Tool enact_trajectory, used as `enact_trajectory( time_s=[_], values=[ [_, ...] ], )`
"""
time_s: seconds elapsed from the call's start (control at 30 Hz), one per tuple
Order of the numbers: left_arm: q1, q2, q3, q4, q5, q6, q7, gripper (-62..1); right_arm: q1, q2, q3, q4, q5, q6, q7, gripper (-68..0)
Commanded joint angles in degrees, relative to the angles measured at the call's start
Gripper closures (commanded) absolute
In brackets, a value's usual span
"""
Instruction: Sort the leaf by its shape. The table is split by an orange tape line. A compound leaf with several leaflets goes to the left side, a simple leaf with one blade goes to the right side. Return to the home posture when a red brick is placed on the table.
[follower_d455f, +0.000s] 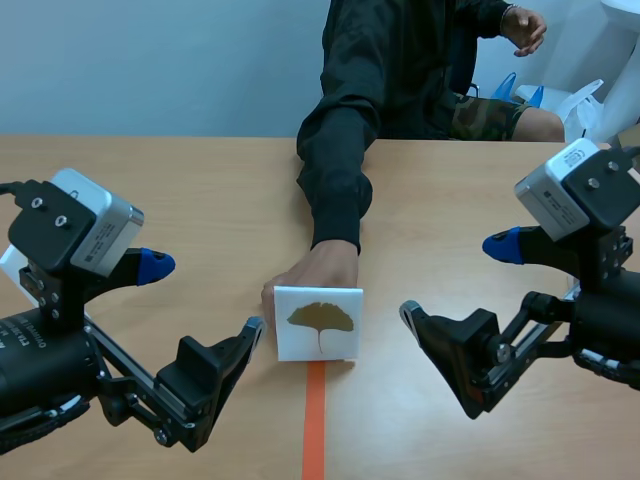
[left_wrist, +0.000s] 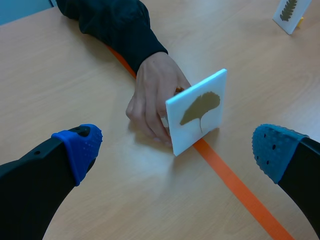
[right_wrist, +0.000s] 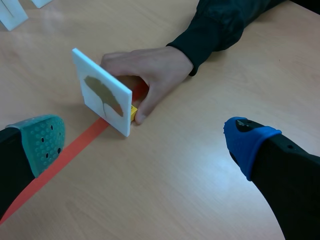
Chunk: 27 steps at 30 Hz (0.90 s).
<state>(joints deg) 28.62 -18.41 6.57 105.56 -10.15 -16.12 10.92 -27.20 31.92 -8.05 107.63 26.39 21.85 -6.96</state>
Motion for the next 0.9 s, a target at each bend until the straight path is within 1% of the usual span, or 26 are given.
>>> enact_trajectory(
  time_s=[0.0,0.3,0.47,0.63,0.77,0.87],
  values=[
    [0.2,0.1,-0.3,0.5,-0.7,0.1,-0.7,-62.3,0.7,0.4,0.1,0.1,0.6,0.0,0.2,-67.9],
    [0.2,0.1,-0.3,0.4,-0.7,0.1,-0.7,-62.3,0.7,0.4,0.1,0.1,0.6,0.0,0.2,-67.9],
    [-0.1,0.1,-0.3,-1.1,-0.7,-0.3,-0.6,-62.3,0.7,0.4,0.1,0.1,0.6,0.0,0.2,-67.9],
    [-1.8,0.1,0.0,-5.0,-0.7,-3.6,-0.8,-62.3,0.7,0.4,0.1,0.1,0.6,0.0,0.2,-67.9],
    [-4.8,0.2,0.9,-9.6,-0.7,-4.7,-1.2,-62.3,0.7,0.4,0.1,0.1,0.6,0.0,0.2,-67.9],
    [-7.8,0.1,2.4,-13.8,-0.7,-4.9,-2.7,-62.3,0.7,0.4,0.1,0.1,0.6,0.0,0.2,-67.9]
  ],
)
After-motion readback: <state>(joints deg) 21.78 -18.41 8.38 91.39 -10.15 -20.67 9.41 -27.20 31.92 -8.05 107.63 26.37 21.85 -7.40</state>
